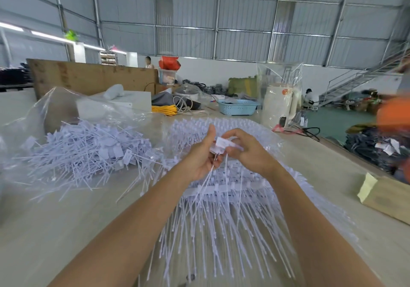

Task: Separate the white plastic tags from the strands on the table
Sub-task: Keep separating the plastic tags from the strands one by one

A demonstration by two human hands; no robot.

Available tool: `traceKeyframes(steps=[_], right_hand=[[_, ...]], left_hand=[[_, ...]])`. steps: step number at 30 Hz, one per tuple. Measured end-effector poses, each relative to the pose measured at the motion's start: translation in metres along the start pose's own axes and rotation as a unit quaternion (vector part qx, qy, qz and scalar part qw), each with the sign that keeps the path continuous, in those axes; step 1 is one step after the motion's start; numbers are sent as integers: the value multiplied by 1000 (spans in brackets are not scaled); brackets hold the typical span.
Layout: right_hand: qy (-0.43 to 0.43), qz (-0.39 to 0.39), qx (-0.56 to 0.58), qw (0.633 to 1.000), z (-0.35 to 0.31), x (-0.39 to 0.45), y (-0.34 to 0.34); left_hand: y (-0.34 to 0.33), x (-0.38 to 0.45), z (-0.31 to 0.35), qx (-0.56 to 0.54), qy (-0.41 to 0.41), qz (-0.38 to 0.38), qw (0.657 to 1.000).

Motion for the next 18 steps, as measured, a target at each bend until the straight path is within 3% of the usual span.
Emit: traceKeyframes(steps=[4, 11, 14, 18], right_hand=[[3, 1, -42, 999, 5, 1, -4], [-21, 29, -75, 997, 20, 2, 3], [-24, 3, -79, 997, 24, 1, 0], [7, 25, -91, 996, 20, 1, 3]], left_hand=[[-8, -3, 6, 117, -75, 9, 990], [5, -3, 18, 104, -144, 68, 982], [7, -3, 19, 78, -143, 76, 984], [3, -5, 7, 116, -85, 47, 988]])
Point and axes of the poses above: each hand's wrist, its own x-axis towards the middle knuckle, its own y-axis out of the back of the hand, z = x × y, the point moved 9 cm from there along x, towards the middle knuckle
